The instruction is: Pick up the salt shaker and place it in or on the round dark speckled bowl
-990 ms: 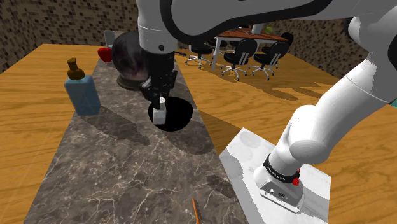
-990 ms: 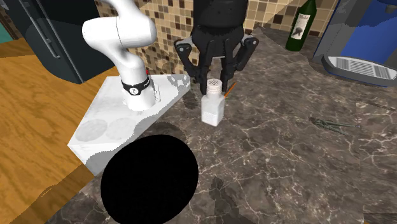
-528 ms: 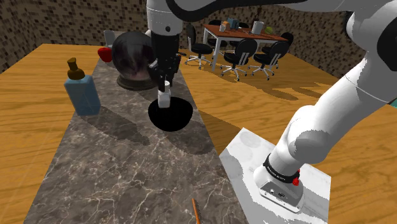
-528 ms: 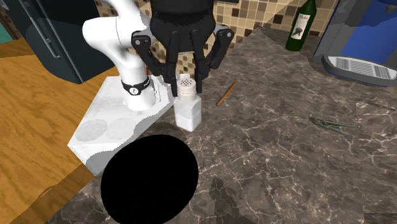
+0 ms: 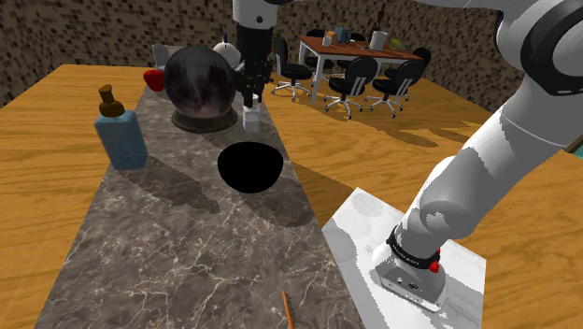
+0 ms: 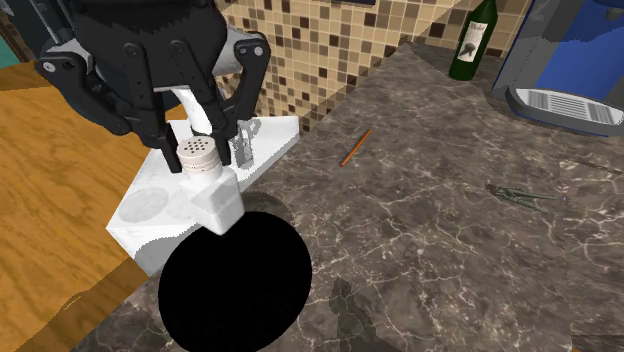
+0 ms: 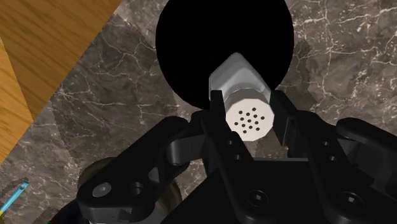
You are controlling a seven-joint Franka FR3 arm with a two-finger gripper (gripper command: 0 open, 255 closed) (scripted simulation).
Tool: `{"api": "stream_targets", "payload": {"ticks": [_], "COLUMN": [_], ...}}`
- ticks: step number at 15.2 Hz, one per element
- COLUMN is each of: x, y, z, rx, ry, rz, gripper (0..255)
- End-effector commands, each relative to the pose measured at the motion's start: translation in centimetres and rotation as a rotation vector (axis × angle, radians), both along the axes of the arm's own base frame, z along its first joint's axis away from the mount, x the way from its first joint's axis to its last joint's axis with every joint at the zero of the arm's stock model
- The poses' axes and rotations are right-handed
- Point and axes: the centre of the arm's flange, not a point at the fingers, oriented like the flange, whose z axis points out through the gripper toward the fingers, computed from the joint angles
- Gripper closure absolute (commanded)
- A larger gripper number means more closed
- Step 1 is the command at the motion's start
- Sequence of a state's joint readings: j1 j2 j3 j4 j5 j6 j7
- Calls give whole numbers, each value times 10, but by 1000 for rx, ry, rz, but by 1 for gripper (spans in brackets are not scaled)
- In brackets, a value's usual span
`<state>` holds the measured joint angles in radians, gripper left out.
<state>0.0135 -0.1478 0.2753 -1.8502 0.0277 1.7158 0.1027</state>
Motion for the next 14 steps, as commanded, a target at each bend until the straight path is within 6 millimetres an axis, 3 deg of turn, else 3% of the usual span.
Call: {"api": "stream_targets", "payload": {"ticks": [1,14], "x": [2,2], "y": [-5,-5], "z": [-6,-75], "rx": [0,0], "ry": [0,0], "rz": [1,1], "gripper": [255,255]}}
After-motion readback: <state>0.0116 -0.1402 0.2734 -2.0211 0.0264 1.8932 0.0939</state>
